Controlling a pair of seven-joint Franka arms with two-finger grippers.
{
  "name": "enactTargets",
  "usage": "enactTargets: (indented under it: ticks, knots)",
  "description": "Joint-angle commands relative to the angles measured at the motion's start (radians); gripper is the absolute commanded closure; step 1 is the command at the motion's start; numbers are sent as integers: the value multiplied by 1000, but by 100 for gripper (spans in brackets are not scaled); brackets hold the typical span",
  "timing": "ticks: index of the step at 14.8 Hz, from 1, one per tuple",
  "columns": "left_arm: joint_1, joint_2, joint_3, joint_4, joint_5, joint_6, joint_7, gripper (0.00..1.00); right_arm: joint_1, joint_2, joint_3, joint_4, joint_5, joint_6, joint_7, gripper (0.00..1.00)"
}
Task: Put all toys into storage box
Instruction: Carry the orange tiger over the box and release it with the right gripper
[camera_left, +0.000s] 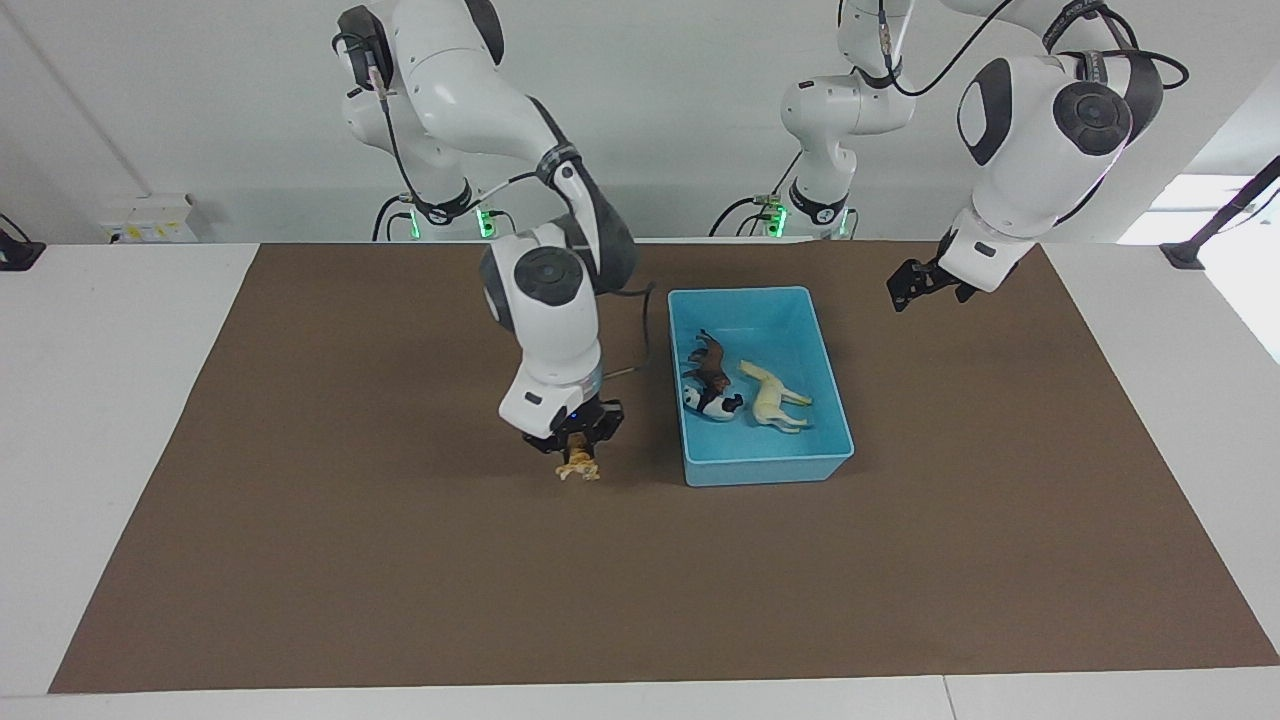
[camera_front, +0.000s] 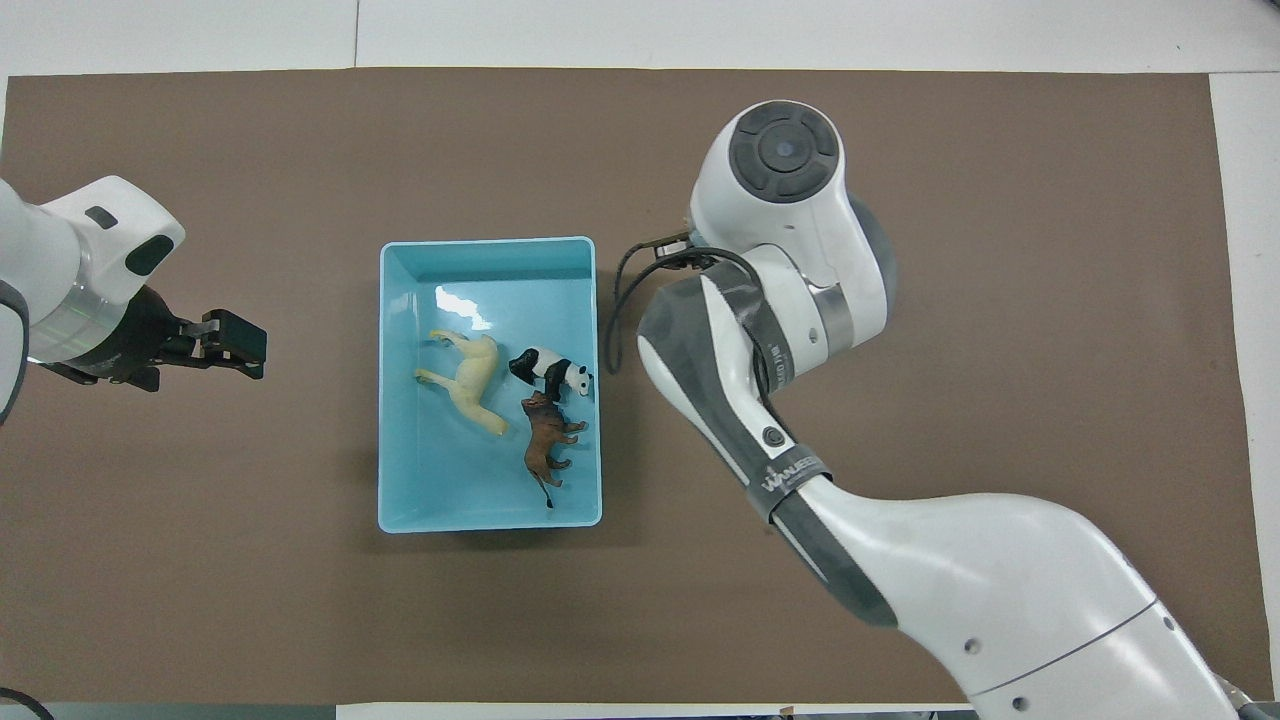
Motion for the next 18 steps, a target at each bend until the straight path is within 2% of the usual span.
enactTargets:
  ticks: [1,3,5,6,7,9,11,14,16,18]
  knots:
    - [3,-6,7,1,-11,10,19,0,111,112,-2,205,7,-20,204,100]
    - [12,-6,7,2,-11,18,21,0,191,109,0,186,47,113,280,100]
    - [10,-11,7,-7,-11,21,18,0,223,79,0,41,61,233,281,100]
    - [7,-12,7,-8,-11,18,18,0,243,50,0,-18,64,273,295,31]
    - [7,-14,7,-8,-11,18,16,0,260,43,0,-29,64,261,315,2]
    - [6,-14,7,-8,-11,19,16,0,266,37,-5,10,60,159,416,0]
    - [4,-19,7,-4,-11,19,8,0,245,16,-13,75,58,54,441,0]
    - [7,-34,5,-4,-11,18,15,0,147,-121,-39,63,40,-39,424,0]
    - [3,-34,4,-5,-11,21,16,0,28,-170,-39,54,36,-99,241,0]
    - [4,-32,2,-7,-13,60,21,0,-103,-195,-40,35,36,-123,-104,0]
